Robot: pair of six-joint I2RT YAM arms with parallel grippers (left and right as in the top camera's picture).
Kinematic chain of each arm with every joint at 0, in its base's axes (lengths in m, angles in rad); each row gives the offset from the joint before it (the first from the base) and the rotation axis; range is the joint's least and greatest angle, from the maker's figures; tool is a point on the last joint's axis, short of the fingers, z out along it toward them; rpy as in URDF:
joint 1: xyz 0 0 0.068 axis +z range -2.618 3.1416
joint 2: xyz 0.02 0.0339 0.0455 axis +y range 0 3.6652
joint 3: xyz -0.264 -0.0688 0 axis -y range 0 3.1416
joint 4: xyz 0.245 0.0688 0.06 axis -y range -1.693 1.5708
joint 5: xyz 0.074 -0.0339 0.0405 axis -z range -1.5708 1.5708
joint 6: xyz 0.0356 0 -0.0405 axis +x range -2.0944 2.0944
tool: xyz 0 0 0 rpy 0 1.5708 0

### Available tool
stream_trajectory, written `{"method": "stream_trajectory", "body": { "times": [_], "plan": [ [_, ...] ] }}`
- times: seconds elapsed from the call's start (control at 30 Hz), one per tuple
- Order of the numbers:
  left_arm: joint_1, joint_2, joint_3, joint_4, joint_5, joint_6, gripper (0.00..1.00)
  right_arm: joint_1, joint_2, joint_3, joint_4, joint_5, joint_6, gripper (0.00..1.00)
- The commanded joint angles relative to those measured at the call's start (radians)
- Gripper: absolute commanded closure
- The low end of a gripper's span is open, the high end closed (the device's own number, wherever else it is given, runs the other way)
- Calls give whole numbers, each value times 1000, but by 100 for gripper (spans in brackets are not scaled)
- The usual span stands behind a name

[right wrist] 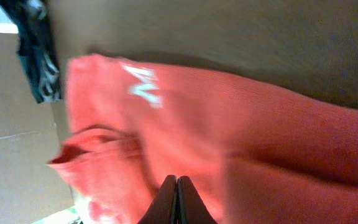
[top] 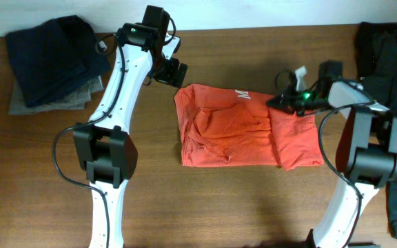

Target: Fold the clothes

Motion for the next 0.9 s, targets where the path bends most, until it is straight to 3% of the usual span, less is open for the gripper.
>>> {"method": "stream_trajectory", "body": {
  "times": [0.0, 0.23, 0.4, 0.67, 0.87],
  "plan": [
    [7, -37, 18, -5, -3, 16, 1, -4, -125, 126, -122, 3, -56, 96],
    [7, -37, 18, -8, -3, 16, 1, -21, -145, 109, -534, 72, -382, 96],
    [7, -37, 18, -6, -3, 16, 1, -29, -140, -60, -459, 105, -381, 96],
    [7, -37, 18, -5, -3, 16, 1, -37, -133, -386, -185, 105, -323, 96],
    [7, -37, 18, -5, -3, 16, 1, -37, -136, -480, -96, 98, -337, 96]
  ]
}}
